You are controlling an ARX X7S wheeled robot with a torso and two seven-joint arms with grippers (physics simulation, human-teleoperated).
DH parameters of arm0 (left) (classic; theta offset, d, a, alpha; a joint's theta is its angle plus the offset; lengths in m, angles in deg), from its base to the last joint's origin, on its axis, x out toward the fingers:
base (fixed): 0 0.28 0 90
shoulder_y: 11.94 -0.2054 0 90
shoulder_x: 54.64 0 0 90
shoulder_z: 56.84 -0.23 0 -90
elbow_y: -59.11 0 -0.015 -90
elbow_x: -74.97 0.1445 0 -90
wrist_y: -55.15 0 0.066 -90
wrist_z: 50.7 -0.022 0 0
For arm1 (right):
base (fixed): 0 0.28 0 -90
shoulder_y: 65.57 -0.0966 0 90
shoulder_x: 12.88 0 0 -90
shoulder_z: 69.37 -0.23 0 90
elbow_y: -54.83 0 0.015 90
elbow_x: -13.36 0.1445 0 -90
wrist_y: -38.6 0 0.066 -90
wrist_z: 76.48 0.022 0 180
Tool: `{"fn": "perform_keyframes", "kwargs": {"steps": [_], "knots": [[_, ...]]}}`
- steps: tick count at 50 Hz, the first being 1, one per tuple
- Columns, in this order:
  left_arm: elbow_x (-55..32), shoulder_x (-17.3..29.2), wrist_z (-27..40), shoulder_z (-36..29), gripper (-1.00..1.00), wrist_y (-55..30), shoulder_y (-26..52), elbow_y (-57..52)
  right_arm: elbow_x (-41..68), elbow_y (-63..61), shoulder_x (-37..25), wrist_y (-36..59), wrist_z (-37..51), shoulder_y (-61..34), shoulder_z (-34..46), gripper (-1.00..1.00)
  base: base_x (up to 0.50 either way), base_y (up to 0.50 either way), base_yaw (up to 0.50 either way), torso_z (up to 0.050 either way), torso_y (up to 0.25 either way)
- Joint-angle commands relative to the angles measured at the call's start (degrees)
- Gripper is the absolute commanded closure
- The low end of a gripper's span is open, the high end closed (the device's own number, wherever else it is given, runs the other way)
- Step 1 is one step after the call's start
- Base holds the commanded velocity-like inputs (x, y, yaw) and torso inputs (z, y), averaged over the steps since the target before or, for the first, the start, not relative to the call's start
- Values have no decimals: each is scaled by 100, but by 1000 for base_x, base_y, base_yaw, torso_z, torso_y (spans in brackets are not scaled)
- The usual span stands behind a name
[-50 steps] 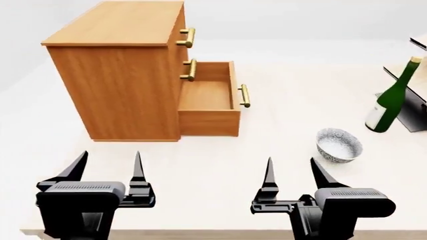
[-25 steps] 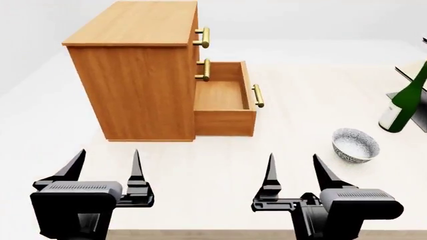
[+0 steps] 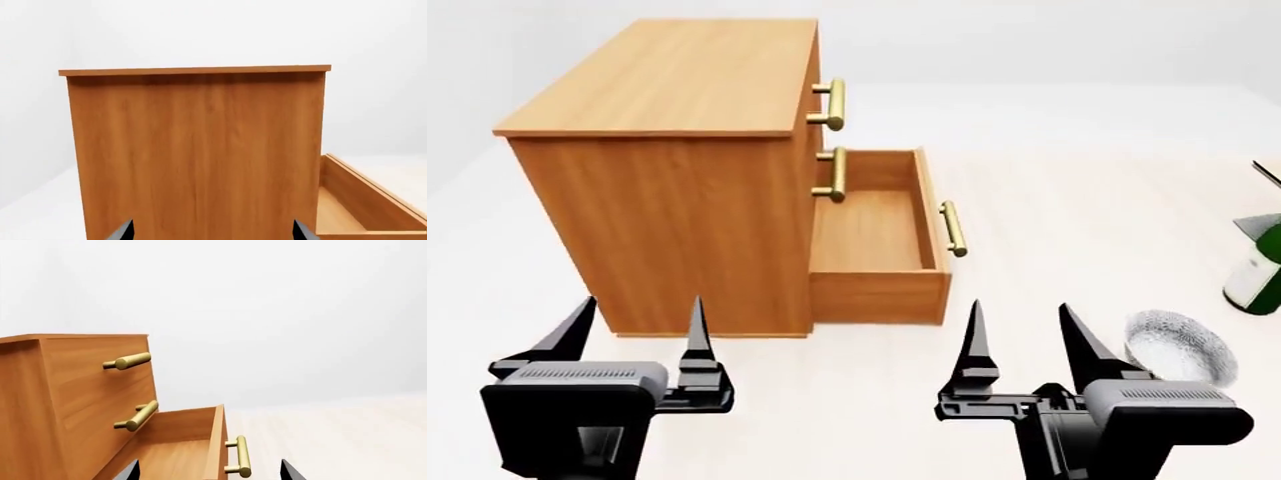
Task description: Put the bowl on top of the cabinet.
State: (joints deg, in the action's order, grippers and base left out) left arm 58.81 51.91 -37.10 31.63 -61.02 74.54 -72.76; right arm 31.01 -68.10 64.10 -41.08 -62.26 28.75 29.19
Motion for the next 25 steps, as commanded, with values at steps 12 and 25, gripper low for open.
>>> {"fn": "perform_keyframes", "kwargs": {"steps": [12, 25], "knots": [[-58, 56, 72, -29, -100, 33, 2, -27, 12, 36, -108, -160, 107, 0, 132, -100, 157, 75, 0, 0, 1], [-102, 97, 109, -34, -100, 31, -5, -46, 41, 17, -154, -173, 219, -32, 141, -100, 0, 205, 0, 0, 0]]}}
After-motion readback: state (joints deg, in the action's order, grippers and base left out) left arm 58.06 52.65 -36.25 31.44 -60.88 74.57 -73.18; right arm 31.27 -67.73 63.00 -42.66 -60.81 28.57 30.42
